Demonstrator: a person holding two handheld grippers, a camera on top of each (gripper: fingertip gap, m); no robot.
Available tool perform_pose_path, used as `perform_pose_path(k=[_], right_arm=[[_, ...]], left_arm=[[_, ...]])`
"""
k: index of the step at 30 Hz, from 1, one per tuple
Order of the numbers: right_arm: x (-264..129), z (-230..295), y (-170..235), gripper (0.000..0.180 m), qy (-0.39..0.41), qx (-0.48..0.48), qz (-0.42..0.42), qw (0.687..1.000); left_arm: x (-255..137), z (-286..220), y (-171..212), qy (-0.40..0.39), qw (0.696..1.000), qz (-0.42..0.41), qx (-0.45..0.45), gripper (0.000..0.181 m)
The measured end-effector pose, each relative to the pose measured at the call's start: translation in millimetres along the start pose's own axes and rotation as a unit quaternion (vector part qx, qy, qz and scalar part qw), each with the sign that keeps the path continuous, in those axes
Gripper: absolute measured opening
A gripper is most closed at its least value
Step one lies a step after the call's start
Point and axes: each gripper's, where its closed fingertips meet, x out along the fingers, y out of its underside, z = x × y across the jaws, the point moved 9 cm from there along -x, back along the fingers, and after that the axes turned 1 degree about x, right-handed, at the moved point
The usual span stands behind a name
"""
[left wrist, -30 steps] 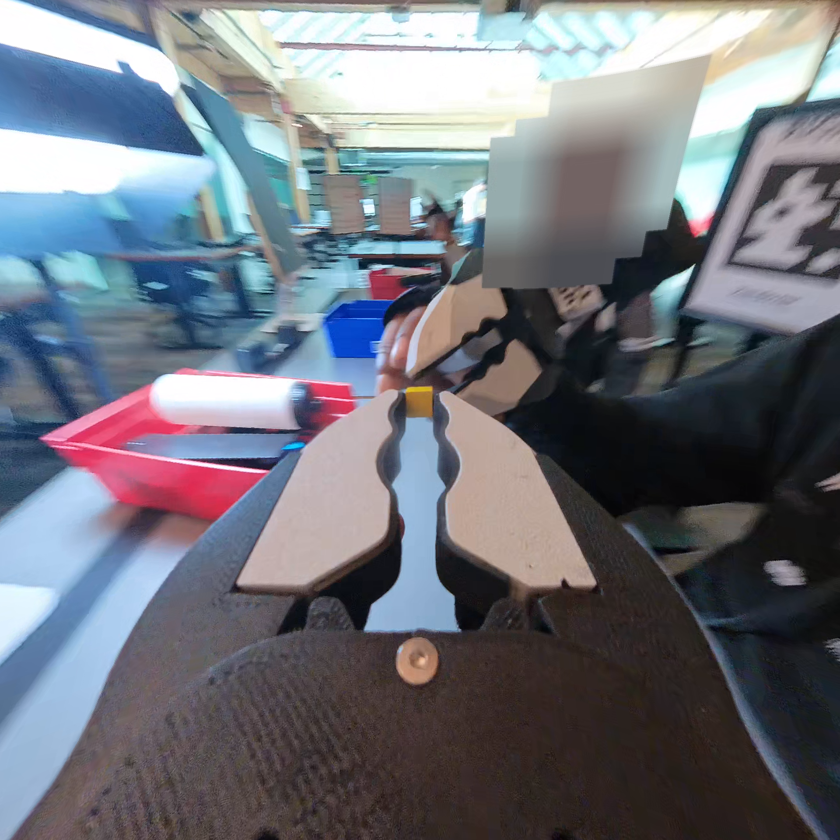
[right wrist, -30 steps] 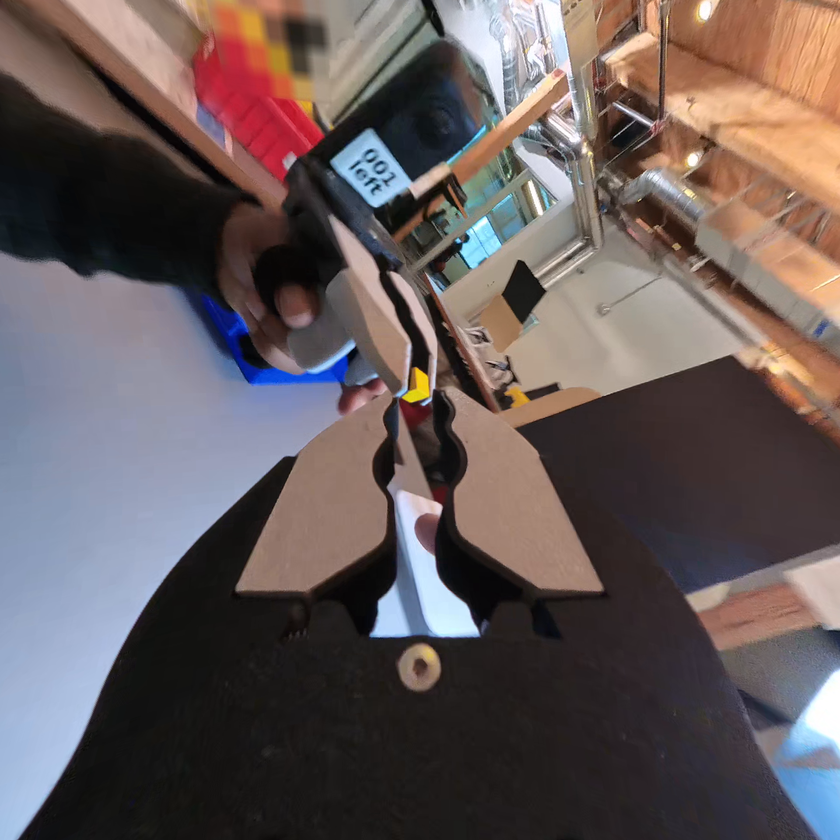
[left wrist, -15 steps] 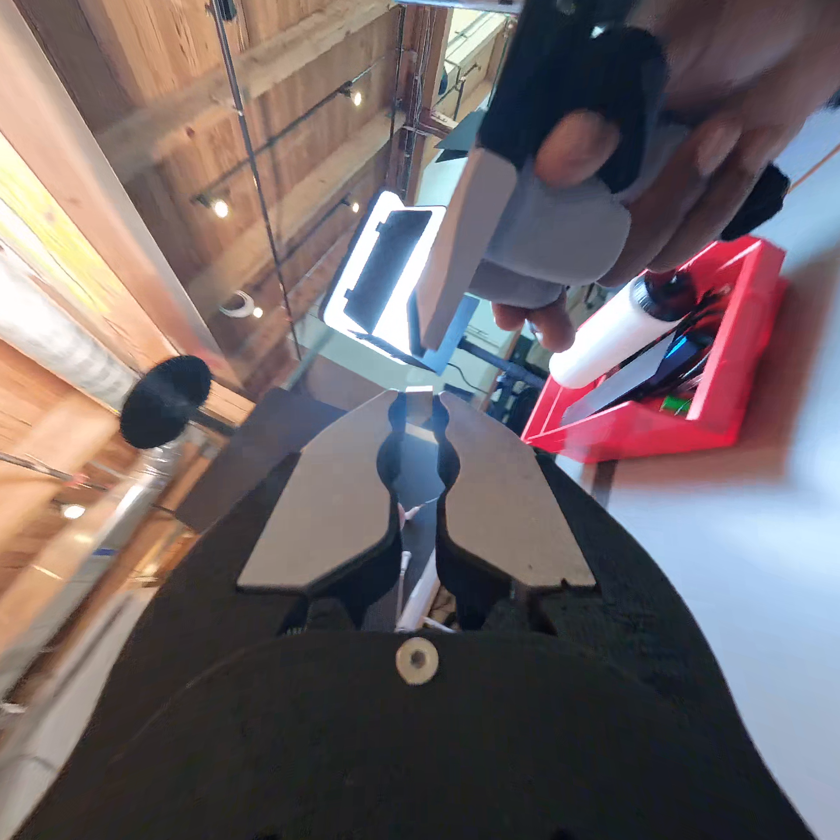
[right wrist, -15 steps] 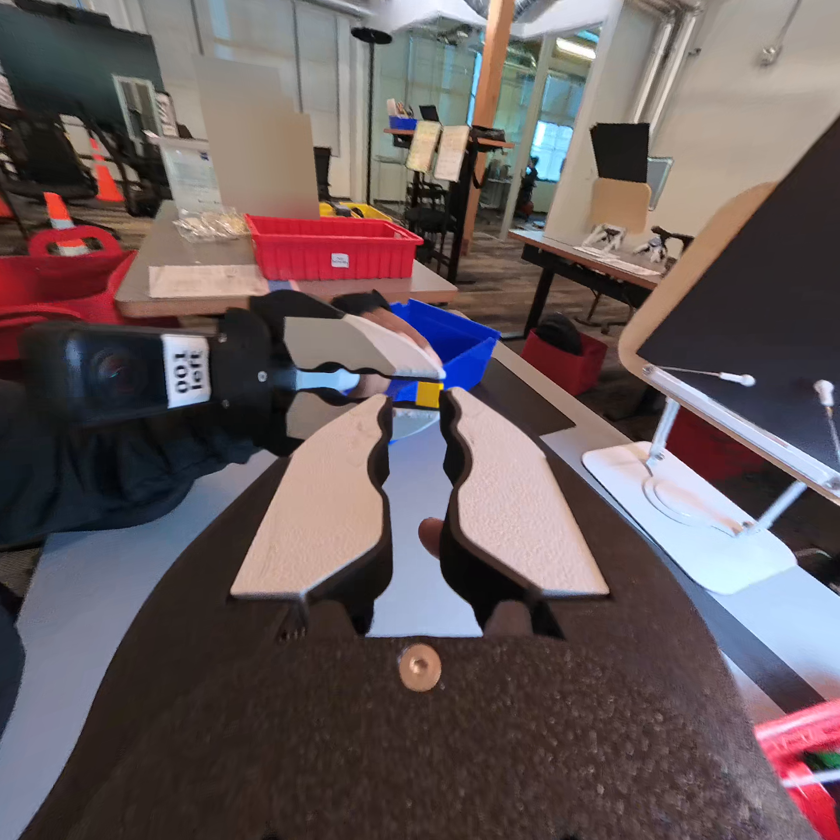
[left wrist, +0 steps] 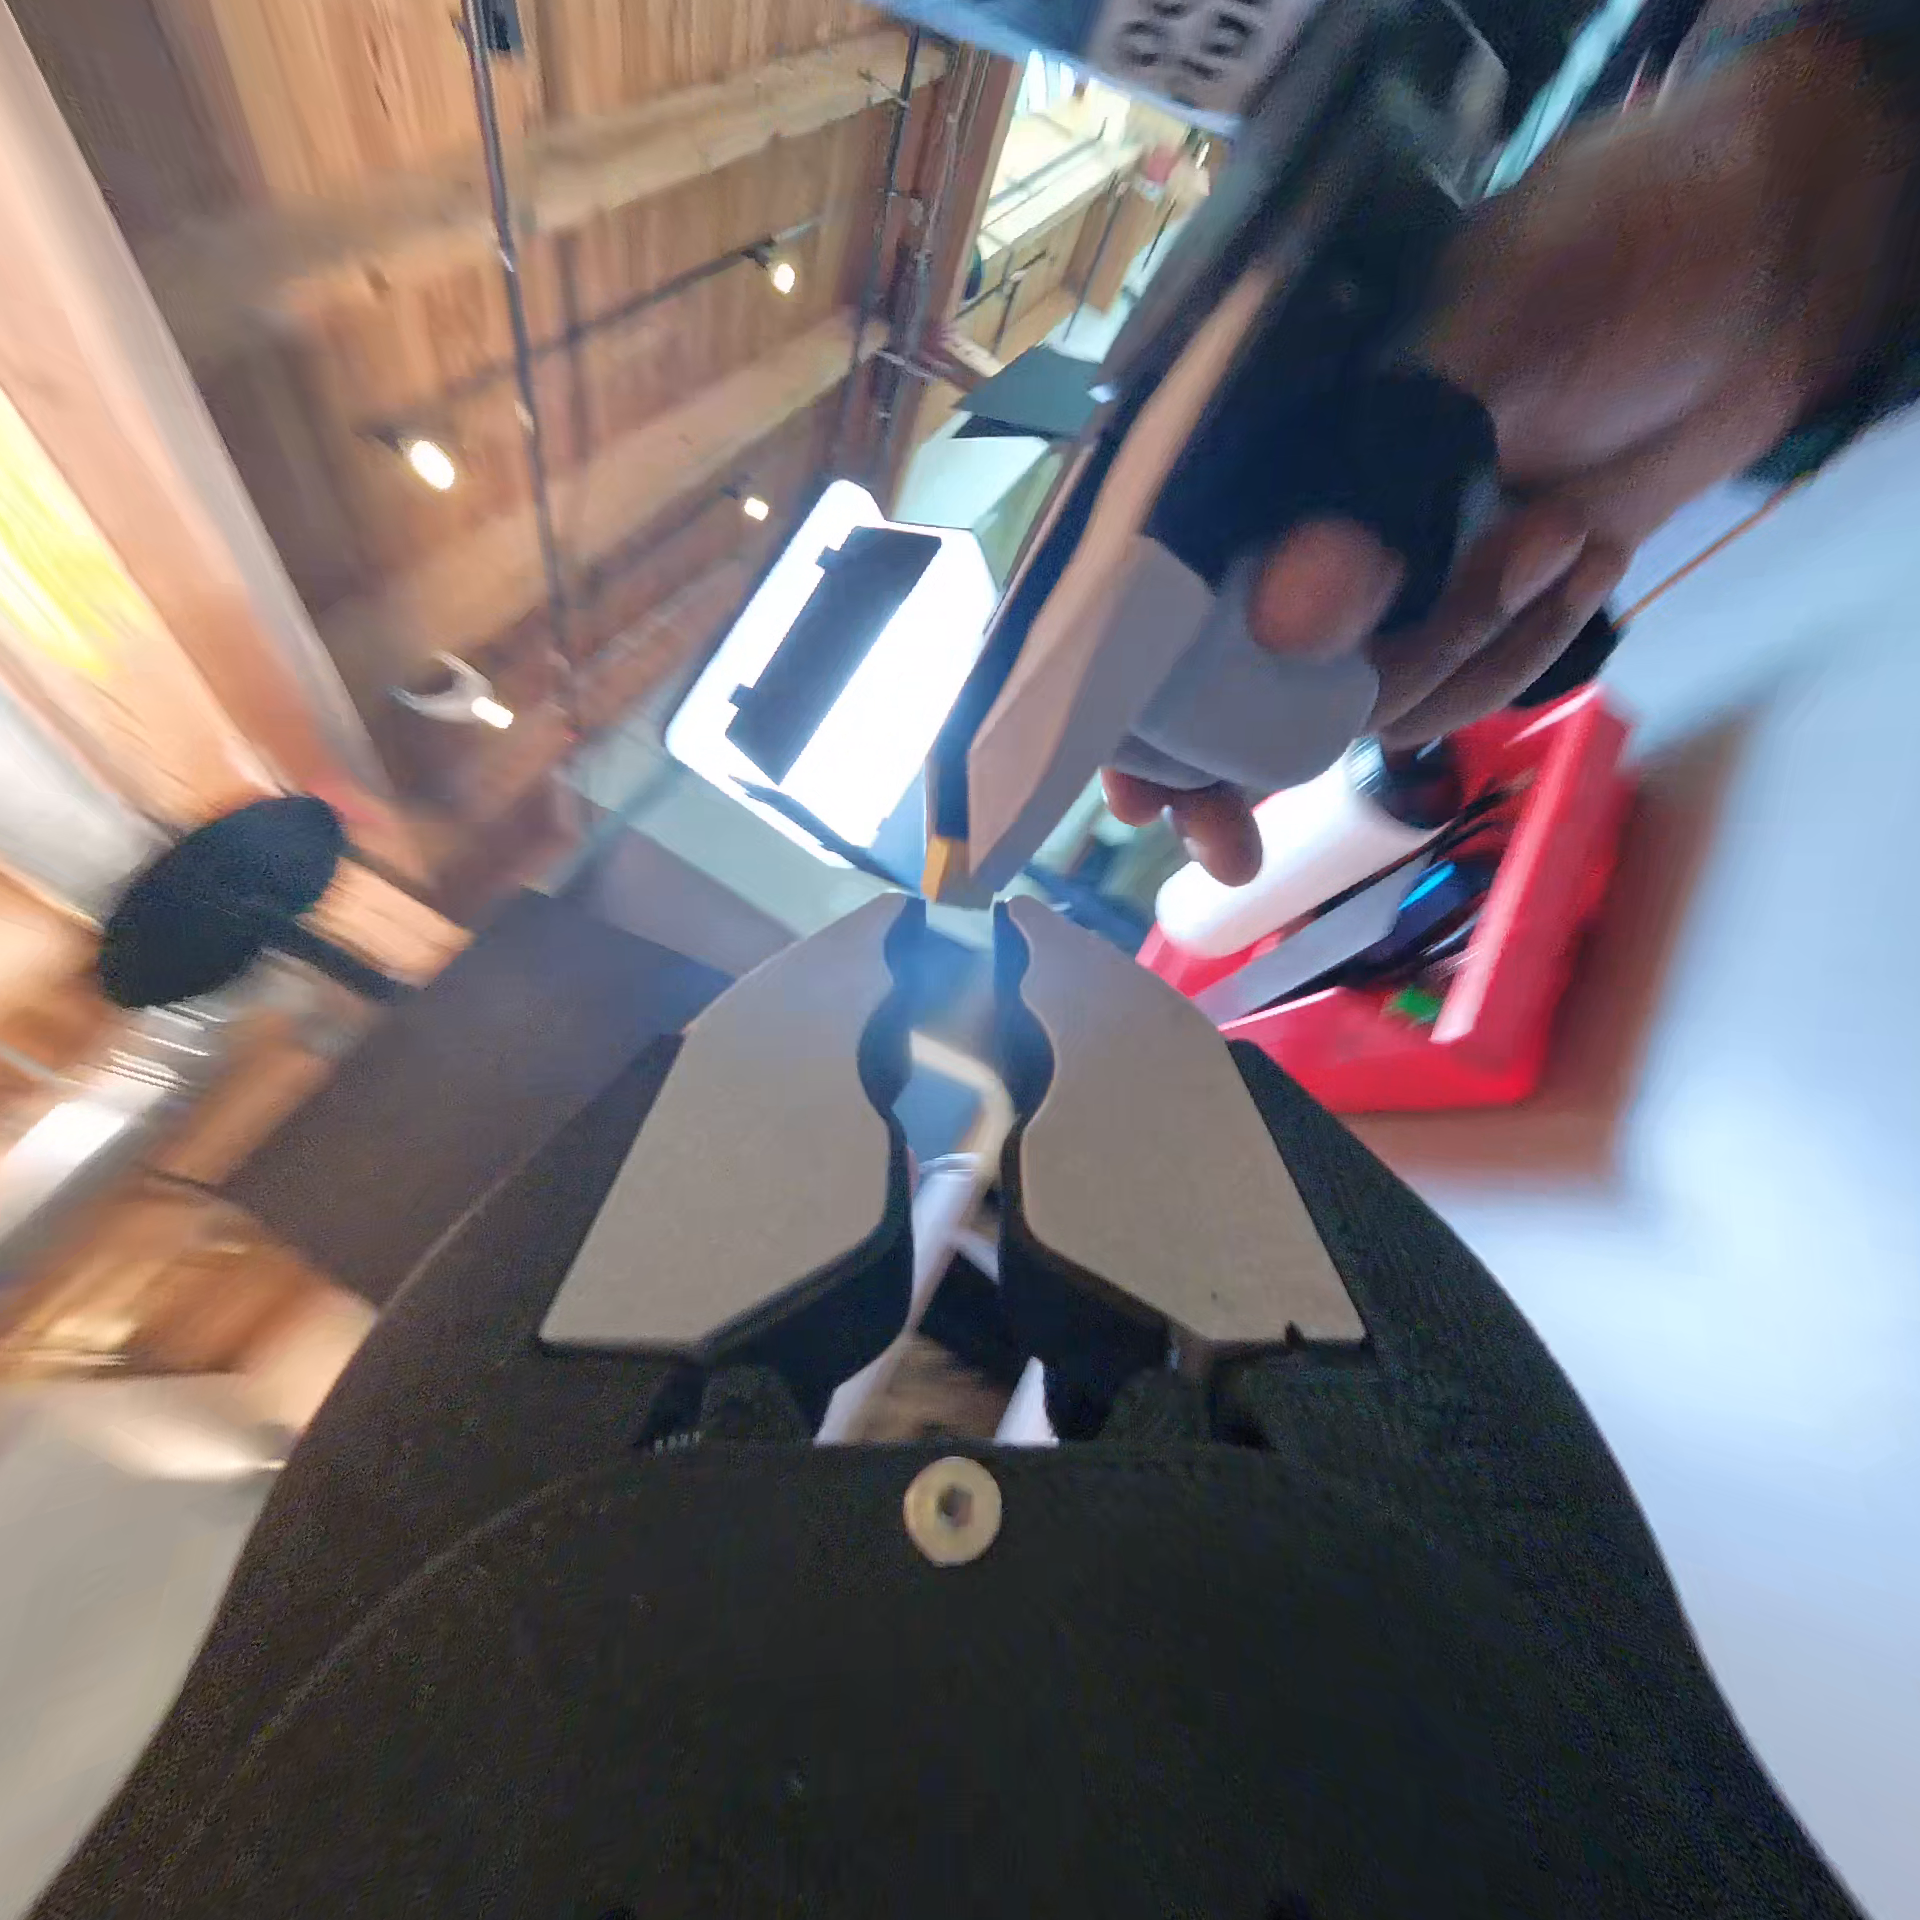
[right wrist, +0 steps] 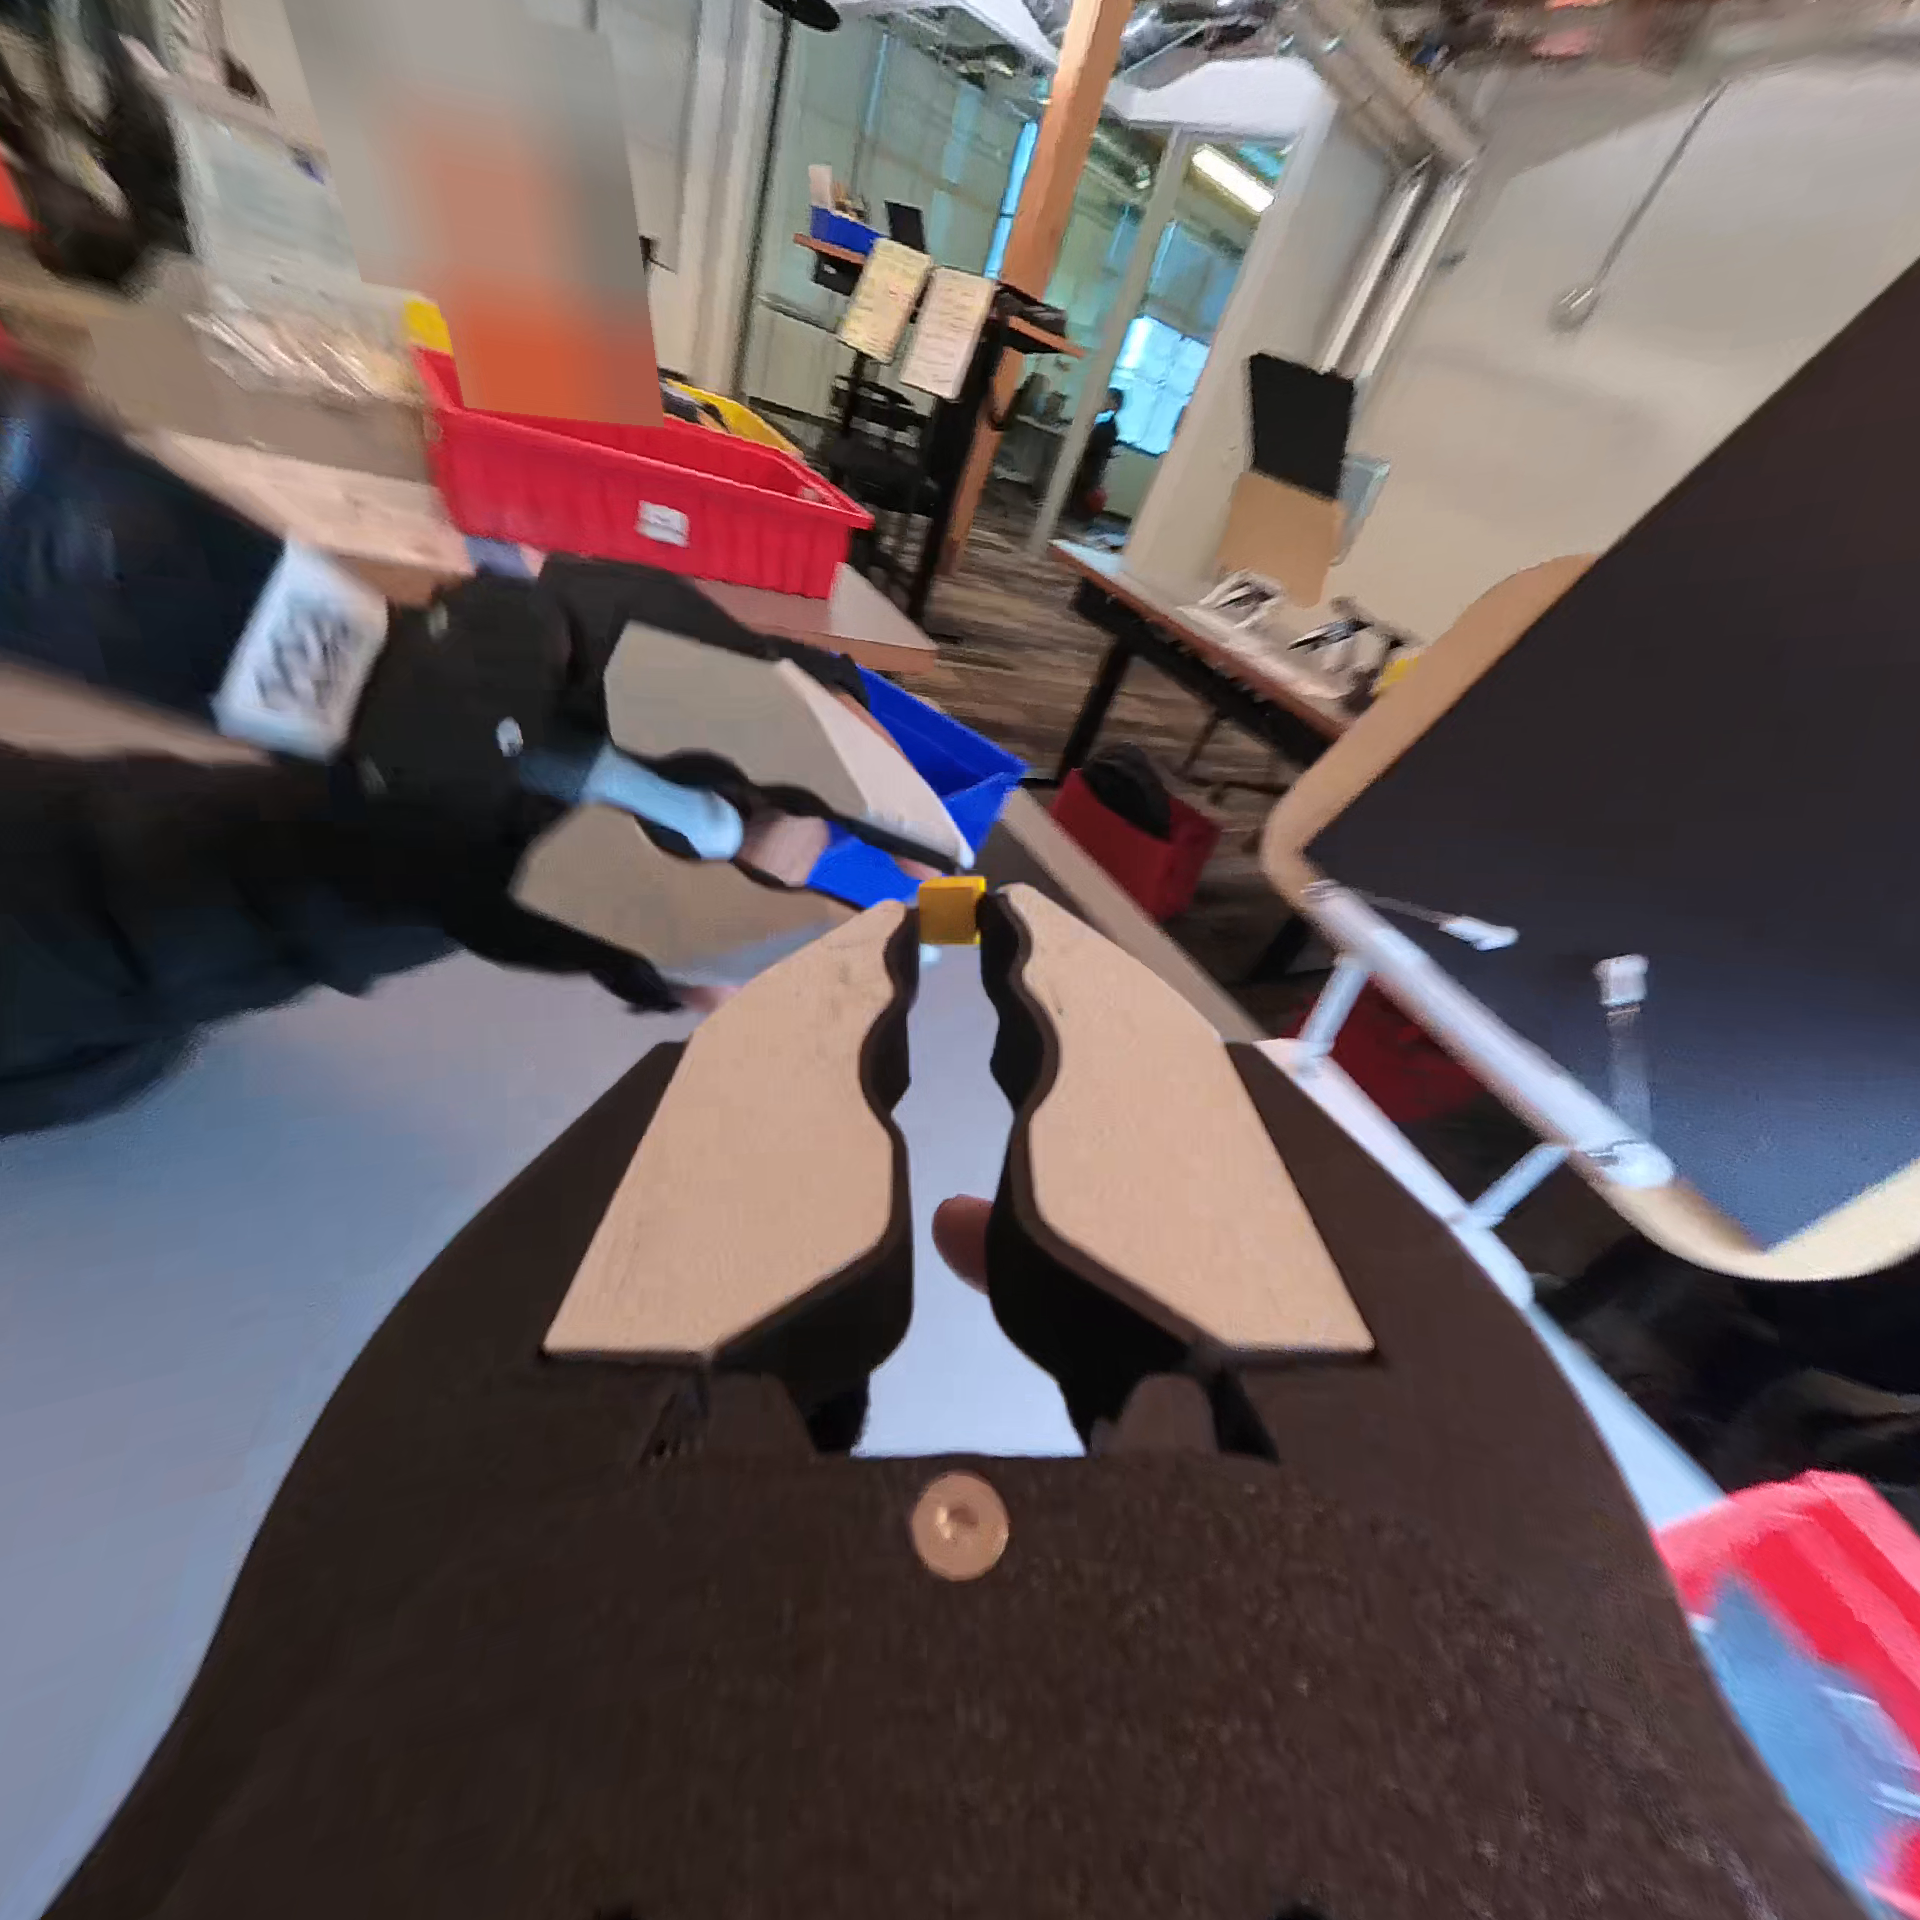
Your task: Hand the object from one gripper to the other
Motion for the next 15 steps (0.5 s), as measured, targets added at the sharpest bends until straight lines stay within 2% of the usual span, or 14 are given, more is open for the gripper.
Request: perform_pose_path(k=[2, 5, 7, 9, 11, 15], right_arm=[[-4.4, 0.1, -1.7, 0.011, 0.054, -0.094, 0.013, 0.994], [-4.8, 5.7, -1.9, 0.011, 0.101, -0.206, 0.041, 0.972], [-0.4, 11.1, 0.7, 0.011, 0.11, -0.249, 0.061, 0.96], [5.0, 16.1, 4.4, 0.011, 0.11, -0.278, 0.081, 0.951], [8.6, 20.1, 6.9, 0.011, 0.108, -0.296, 0.091, 0.945], [8.8, 23.7, 8.3, 0.011, 0.106, -0.331, 0.098, 0.933]], left_arm=[[-1.0, 12.9, 5.8, 0.043, 0.986, -0.018, -0.157, 0.015], [-0.7, 28.5, 15.8, 0.113, 0.92, -0.039, -0.373, 0.023], [0.7, 31.8, 18.9, 0.148, 0.878, -0.046, -0.454, 0.025], [3.5, 29.2, 20.2, 0.17, 0.861, -0.026, -0.478, 0.026], [6.5, 23.9, 20.5, 0.186, 0.861, 0.001, -0.474, 0.026], [7.6, 20.2, 20.3, 0.201, 0.862, 0.019, -0.464, 0.011]])
